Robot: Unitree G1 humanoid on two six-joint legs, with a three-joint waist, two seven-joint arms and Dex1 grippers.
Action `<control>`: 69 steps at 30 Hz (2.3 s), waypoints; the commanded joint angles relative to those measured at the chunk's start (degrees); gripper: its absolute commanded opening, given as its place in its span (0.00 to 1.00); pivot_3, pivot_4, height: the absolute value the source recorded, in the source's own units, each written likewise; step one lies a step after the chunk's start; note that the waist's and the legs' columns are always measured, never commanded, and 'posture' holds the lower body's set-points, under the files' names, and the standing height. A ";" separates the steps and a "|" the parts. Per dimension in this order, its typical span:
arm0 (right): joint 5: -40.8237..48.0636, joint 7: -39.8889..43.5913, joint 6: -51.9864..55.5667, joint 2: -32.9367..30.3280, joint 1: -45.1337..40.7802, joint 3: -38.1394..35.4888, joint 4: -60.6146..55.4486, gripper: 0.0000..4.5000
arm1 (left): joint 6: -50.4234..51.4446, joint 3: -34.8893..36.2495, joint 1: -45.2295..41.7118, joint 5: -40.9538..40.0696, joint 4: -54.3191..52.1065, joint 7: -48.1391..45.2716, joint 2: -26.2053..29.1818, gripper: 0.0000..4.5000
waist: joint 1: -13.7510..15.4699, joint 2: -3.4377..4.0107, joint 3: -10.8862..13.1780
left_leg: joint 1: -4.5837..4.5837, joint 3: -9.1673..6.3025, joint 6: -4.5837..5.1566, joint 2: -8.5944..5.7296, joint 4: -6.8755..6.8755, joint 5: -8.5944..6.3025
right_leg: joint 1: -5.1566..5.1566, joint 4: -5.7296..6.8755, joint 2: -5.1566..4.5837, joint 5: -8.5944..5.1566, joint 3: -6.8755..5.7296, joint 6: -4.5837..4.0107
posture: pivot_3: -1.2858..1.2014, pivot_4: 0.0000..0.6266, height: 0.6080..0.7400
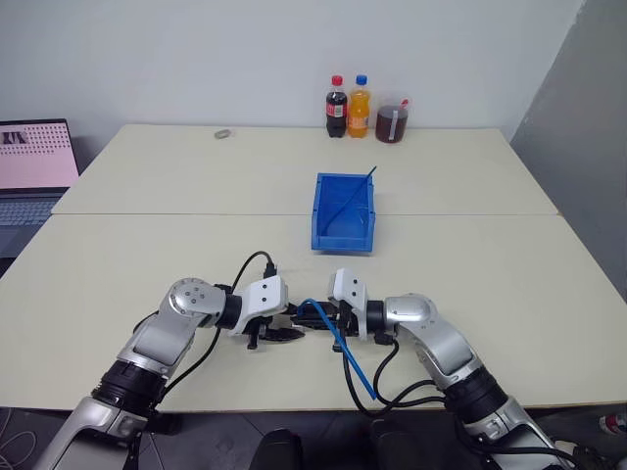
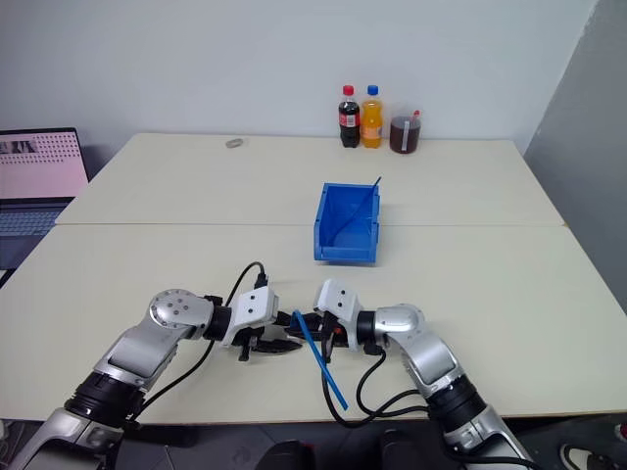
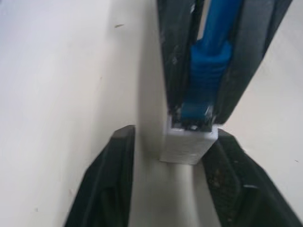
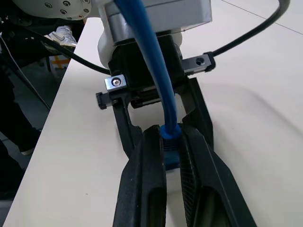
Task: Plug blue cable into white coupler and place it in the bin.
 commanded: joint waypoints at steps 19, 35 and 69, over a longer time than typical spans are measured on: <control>20.57 -21.46 24.68 1.66 -30.58 -31.64 12.65 0.02 | 17.91 16.14 -3.82 -10.79 -12.27 13.61 2.67 1.00 | 0.24 -0.19 1.81 | -0.45 -0.01 -0.01 -0.07 0.12 0.01 | -0.31 -0.04 -0.31 0.37 -0.19 0.08 | 0.52 0.24 1.00; 5.69 -16.46 11.68 -0.12 -53.01 -27.26 58.45 0.70 | 9.38 12.81 -3.34 -7.11 -6.78 13.17 2.29 1.00 | -0.91 -0.19 1.84 | -1.98 0.15 -0.09 0.02 0.05 0.07 | -1.94 0.03 -0.58 0.37 0.00 -0.07 | 0.52 0.24 1.00; 8.48 10.08 29.38 -32.02 -20.39 -29.13 -4.20 1.00 | 19.49 28.03 -4.76 -14.22 -5.56 19.04 6.66 1.00 | 0.13 -0.20 1.85 | -1.82 0.05 -0.06 -0.04 0.34 0.07 | -1.94 0.71 -0.44 0.37 -0.18 -0.05 | 0.52 0.24 1.00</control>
